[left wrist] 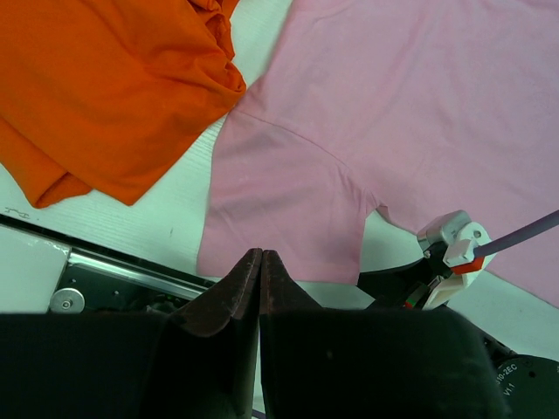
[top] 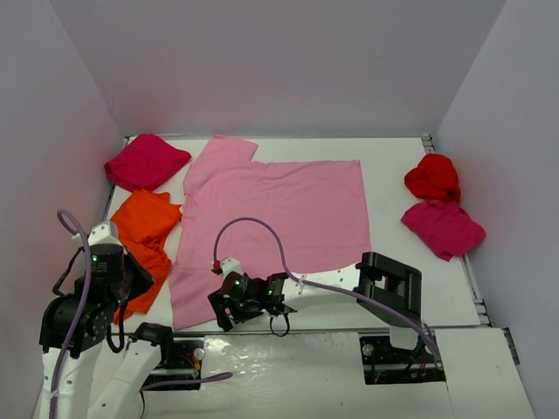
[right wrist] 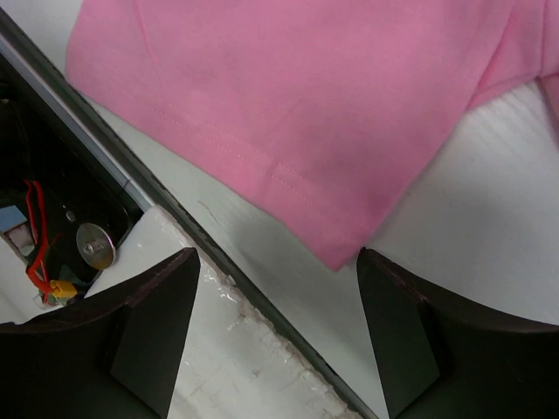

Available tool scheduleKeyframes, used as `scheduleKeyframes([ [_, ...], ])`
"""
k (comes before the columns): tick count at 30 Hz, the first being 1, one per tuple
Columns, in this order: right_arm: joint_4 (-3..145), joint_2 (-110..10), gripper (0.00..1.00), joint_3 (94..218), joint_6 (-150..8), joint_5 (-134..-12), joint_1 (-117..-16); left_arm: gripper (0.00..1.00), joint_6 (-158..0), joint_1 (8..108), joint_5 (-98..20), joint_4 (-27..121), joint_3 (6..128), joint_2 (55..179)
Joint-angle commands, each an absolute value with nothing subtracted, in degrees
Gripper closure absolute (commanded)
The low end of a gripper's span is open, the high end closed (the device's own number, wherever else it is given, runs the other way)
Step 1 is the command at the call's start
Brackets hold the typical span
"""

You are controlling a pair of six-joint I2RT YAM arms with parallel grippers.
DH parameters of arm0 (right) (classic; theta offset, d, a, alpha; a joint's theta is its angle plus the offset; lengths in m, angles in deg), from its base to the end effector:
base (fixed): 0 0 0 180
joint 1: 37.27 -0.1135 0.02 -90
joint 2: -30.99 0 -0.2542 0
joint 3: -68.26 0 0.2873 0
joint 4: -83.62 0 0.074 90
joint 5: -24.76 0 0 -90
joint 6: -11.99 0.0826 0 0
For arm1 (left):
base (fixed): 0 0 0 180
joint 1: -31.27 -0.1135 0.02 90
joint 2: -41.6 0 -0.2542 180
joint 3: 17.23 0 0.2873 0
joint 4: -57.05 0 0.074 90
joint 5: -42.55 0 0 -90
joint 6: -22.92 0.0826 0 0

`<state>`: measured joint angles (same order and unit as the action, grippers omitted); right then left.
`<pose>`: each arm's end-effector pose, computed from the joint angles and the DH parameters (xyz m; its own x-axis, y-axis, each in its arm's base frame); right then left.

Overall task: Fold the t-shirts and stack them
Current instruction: Fold the tshirt

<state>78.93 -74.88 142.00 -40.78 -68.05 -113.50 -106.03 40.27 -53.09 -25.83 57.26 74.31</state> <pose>0.1051 0.4459 0.1114 -0.7062 -0.3427 -0.6196 -0.6935 0.5111 0.5077 0.1376 -0.0136 0.3396 -0.5568 -0.5452 -0.6267 -0.3440 0.8381 -0.4235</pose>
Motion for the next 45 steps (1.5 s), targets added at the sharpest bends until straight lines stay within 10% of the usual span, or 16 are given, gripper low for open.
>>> scheduleKeyframes([
  [1, 81.2, -75.1, 0.30, 145.2, -42.7, -67.2, -113.3, 1.00, -104.5, 40.3, -54.3, -25.7, 59.3, 74.9],
  [25, 82.3, -77.5, 0.31, 140.1, -42.2, -62.3, -110.4, 1.00, -106.3, 40.2, -50.2, -22.8, 53.7, 73.9],
  [31, 82.6, -78.5, 0.54, 140.9, -42.4, -64.0, -110.5, 1.00, -106.7, 40.2, -50.8, -23.9, 53.1, 72.9],
  [35, 82.1, -77.4, 0.97, 140.4, -42.5, -64.4, -110.4, 1.00, -106.5, 40.2, -51.0, -23.6, 53.1, 73.3],
  [45, 81.3, -74.9, 1.00, 142.2, -44.0, -63.9, -109.8, 1.00, -106.6, 40.2, -48.6, -20.5, 51.1, 74.7],
])
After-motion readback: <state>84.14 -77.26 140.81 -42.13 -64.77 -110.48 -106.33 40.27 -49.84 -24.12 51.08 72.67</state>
